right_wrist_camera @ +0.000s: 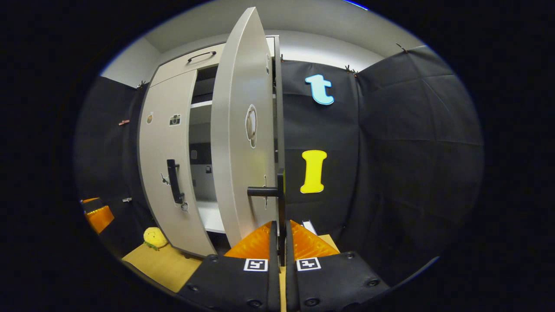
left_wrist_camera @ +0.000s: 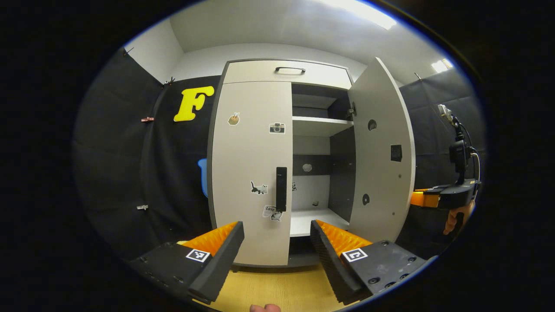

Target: Open the right door of the double-door shoe cabinet with the right hand, and open the left door with the left hand.

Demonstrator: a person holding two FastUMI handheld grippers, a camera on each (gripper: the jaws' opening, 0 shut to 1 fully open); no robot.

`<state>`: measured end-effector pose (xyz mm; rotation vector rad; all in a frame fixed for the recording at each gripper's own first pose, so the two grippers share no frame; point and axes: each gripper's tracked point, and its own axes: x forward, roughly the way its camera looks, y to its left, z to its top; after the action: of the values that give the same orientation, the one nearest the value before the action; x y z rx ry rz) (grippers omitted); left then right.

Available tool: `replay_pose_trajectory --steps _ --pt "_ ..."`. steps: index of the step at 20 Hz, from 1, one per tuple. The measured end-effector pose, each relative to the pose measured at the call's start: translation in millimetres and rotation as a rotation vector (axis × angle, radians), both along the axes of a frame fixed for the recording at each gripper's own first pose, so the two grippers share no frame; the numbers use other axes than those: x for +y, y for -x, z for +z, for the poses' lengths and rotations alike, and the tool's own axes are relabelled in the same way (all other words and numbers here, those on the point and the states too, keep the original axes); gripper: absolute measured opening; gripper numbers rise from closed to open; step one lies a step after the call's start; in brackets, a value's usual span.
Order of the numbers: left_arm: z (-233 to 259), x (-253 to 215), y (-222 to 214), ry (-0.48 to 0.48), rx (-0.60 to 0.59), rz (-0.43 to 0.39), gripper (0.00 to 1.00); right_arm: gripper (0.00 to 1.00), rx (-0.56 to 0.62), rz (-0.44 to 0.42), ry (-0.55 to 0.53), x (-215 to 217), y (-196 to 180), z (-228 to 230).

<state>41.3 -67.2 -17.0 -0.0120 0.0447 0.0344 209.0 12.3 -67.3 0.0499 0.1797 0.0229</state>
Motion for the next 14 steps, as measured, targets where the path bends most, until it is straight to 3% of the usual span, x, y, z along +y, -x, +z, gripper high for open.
replay_pose_trajectory --steps 4,9,11,14 --pt "2 -11 -7 -0.006 0.000 -0.004 0.95 0.06 0.013 0.028 -0.109 1 4 -1" --pt "5 -19 -13 -0.015 0.000 -0.005 0.95 0.07 -0.027 0.025 -0.096 -7 4 8" --pt "6 -20 -17 -0.017 0.003 -0.013 0.95 0.12 -0.042 0.016 -0.108 -10 5 15" --pt "9 -24 -31 -0.008 -0.004 -0.031 0.95 0.34 -0.050 0.006 -0.154 -17 16 24"
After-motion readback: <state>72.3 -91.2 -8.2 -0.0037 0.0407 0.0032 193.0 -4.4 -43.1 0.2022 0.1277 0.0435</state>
